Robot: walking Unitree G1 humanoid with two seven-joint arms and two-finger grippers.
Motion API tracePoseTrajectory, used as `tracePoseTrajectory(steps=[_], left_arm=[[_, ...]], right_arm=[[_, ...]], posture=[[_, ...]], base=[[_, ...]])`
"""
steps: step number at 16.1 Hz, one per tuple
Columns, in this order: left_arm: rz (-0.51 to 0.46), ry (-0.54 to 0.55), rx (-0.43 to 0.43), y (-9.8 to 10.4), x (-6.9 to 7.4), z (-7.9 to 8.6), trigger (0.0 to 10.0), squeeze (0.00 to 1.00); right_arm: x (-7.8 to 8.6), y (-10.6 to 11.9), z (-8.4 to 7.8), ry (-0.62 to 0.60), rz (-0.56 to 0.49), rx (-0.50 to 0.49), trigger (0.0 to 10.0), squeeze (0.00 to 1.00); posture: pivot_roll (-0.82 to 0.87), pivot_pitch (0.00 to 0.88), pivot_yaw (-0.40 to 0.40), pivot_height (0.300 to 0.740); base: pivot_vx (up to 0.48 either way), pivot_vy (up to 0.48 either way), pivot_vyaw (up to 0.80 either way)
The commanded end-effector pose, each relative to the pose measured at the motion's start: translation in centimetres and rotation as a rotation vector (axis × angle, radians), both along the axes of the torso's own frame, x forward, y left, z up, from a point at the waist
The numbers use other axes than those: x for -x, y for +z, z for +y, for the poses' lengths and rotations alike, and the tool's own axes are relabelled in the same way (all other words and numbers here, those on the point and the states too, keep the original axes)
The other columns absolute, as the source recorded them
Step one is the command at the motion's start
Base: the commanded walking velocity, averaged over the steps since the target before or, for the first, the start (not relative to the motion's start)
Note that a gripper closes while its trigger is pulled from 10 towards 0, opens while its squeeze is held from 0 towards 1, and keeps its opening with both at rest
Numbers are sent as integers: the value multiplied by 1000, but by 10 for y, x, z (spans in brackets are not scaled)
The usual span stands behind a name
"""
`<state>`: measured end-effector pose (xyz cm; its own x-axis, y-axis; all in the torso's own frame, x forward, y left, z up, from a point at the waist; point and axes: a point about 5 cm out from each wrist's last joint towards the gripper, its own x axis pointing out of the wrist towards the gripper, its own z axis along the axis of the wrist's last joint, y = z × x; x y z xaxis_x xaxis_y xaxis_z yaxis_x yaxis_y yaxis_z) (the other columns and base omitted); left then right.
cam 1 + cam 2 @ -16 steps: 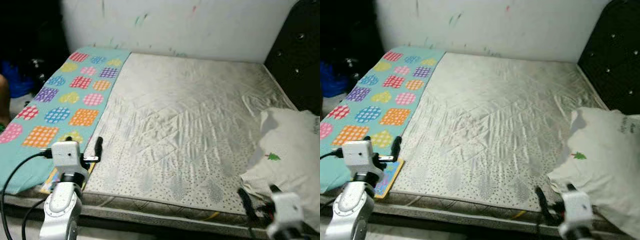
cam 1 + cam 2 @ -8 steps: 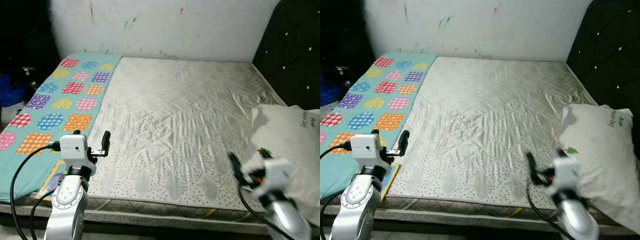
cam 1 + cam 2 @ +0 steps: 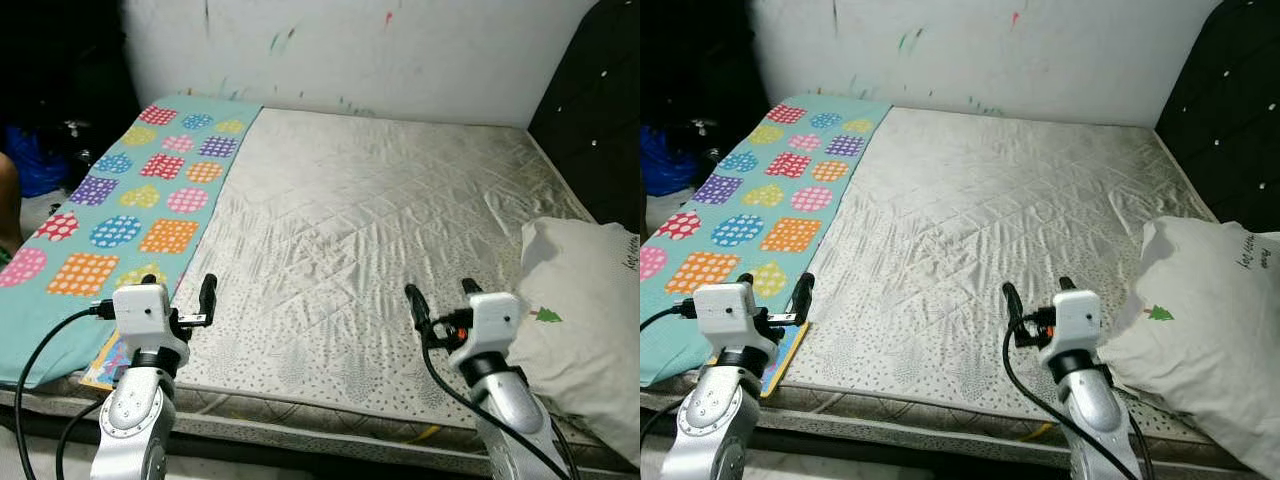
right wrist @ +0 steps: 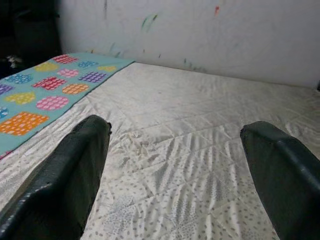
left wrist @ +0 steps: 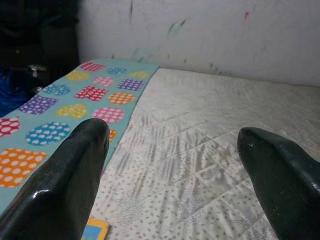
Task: Clean up the room
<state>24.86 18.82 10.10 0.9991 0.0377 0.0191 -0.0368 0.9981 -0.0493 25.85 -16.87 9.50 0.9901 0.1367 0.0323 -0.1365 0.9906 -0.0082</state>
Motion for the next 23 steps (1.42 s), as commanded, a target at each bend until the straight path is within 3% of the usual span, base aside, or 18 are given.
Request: tracePoseTrajectory(steps=[1,5,8,10,13,14,17,19,21,23], left_arm=[[1,-3,-3,1,2,-2,10000,0],[24,2,-10,-3,9,-2,10000,0],[34,28,-22,-4,14,1,10000,0],[30,32,-31,-3,13,2,10000,0],[31,33,-24,-2,12,-1,10000,0],[31,35,-24,-2,11,-2,10000,0],[30,33,-19,-2,11,-3,10000,0],[28,27,-16,-1,9,-5,10000,0],[23,33,-16,-1,9,-4,10000,0],[24,37,-16,-1,11,-3,10000,0]], right_arm=[[-3,5,-4,-29,-8,-14,10000,0],[-9,22,7,-57,-69,-69,10000,0],[-12,18,17,-53,-65,-79,10000,0],[-23,30,29,-30,-119,-96,10000,0],[-40,40,43,22,-174,-40,10000,0],[-43,42,41,24,-189,-15,10000,0],[-60,38,10,-59,-160,28,10000,0],[-81,50,10,-64,-193,51,10000,0],[-84,48,10,-49,-178,51,10000,0],[-72,34,2,-42,-150,71,10000,0]], posture=[[-10,34,-42,740],[-8,37,-26,740],[15,47,-12,740],[22,50,-9,740],[29,43,-24,740],[29,42,-26,740],[20,37,-29,740],[26,33,-35,740],[31,32,-39,740],[31,36,-43,740]], base=[[0,0,0],[0,0,0],[0,0,0],[0,0,0],[0,0,0],[0,0,0],[0,0,0],[0,0,0],[0,0,0],[0,0,0]])
